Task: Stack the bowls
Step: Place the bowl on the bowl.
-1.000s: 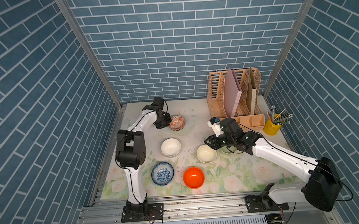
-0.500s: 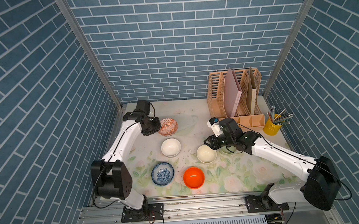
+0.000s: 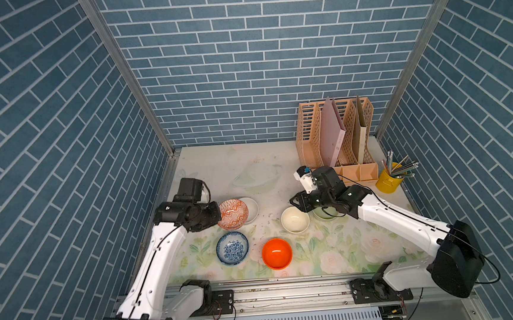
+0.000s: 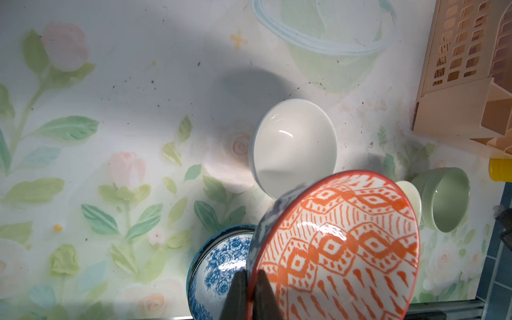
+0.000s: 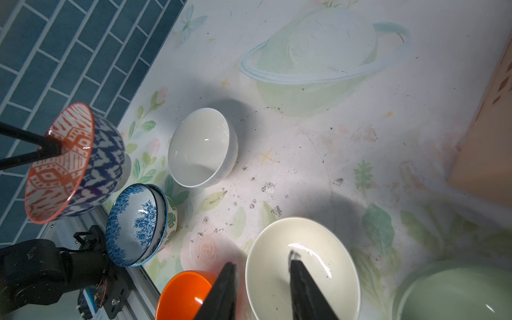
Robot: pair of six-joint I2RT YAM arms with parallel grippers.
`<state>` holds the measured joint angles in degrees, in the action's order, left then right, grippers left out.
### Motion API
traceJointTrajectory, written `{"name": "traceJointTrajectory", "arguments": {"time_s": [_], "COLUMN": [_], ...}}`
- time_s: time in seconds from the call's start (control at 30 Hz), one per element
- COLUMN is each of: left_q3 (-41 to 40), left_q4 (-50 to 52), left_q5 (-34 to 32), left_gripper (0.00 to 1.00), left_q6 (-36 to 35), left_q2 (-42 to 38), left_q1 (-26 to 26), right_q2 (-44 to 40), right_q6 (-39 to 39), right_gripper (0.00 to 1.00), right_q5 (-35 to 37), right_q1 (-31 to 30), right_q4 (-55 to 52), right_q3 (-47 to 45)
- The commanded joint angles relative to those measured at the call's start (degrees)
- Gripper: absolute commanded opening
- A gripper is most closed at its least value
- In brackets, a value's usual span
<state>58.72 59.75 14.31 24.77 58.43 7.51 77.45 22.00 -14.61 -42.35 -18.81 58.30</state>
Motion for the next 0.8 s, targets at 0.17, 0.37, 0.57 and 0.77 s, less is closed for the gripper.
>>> {"name": "traceJointTrajectory", "arguments": {"time_s": [0.17, 0.37, 0.57, 0.77], "left_q3": [-7.1, -10.8, -13.8, -15.5], "left_q4": [0.5, 1.5, 1.4, 0.7], "left_q5": [2.7, 1.6, 1.6, 1.6], "left_gripper": [0.0, 0.0, 0.0, 0.0], "left_q6": [1.7, 1.9, 2.2, 3.3], "left_q2": [-6.9, -9.8, -12.2, -14.0], "left_q1": [-0.1, 0.3, 0.3, 0.3], "right_q2": [-1.1, -1.5, -2.5, -2.3], "right_q6": [-1.5, -1.5, -1.7, -1.4], "right_gripper": [0.36, 0.36, 0.36, 0.36], "right_q5": [0.6, 0.6, 1.6, 1.1], "right_q1": [0.1, 0.2, 0.2, 0.2], "right_q4": [-1.3, -1.7, -2.7, -2.2], "right_q3": [0.0, 0.1, -0.7, -1.0]}}
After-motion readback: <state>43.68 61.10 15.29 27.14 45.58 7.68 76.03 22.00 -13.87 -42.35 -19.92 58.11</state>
